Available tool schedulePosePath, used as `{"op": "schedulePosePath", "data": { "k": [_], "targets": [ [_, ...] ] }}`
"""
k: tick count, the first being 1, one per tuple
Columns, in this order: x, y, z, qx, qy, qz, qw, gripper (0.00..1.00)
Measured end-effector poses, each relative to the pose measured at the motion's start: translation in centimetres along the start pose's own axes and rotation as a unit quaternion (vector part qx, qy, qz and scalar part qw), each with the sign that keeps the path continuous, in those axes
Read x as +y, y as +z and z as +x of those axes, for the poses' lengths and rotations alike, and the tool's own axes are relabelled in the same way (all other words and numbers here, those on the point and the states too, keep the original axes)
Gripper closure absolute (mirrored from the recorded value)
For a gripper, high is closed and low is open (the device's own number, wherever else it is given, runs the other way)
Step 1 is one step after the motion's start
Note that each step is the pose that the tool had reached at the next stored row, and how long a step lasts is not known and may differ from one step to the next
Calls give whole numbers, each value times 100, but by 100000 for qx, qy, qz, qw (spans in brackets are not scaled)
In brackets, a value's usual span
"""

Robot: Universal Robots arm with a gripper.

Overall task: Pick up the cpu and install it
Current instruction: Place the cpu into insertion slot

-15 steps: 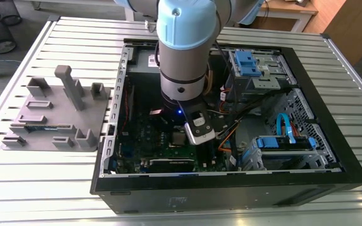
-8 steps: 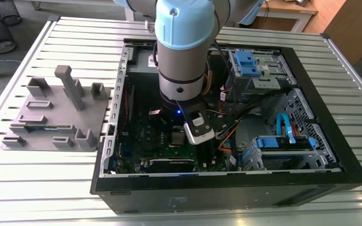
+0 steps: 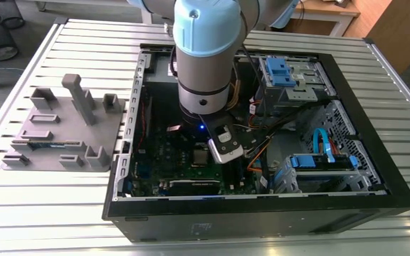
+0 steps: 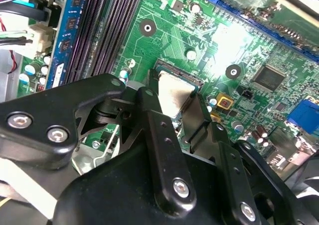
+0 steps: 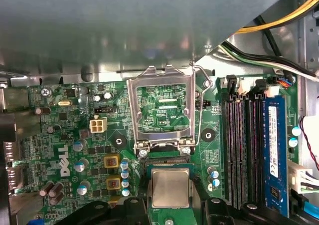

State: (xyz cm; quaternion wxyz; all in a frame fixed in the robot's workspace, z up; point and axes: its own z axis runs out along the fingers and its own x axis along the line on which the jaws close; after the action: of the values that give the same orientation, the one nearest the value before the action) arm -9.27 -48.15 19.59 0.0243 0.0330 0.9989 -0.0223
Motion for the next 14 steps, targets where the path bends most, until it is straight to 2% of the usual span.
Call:
{"op": "schedulePosePath", "data": {
  "k": [4, 7, 10, 14],
  "targets": [
    [-2, 6, 1, -1, -201, 1, 100000, 56],
    [-2, 7, 1, -30, -858, -85, 99996, 56],
    [-4, 7, 5, -32, -941, -244, 99995, 56],
    [-8, 8, 10, -31, -936, -276, 99995, 56]
  ]
}}
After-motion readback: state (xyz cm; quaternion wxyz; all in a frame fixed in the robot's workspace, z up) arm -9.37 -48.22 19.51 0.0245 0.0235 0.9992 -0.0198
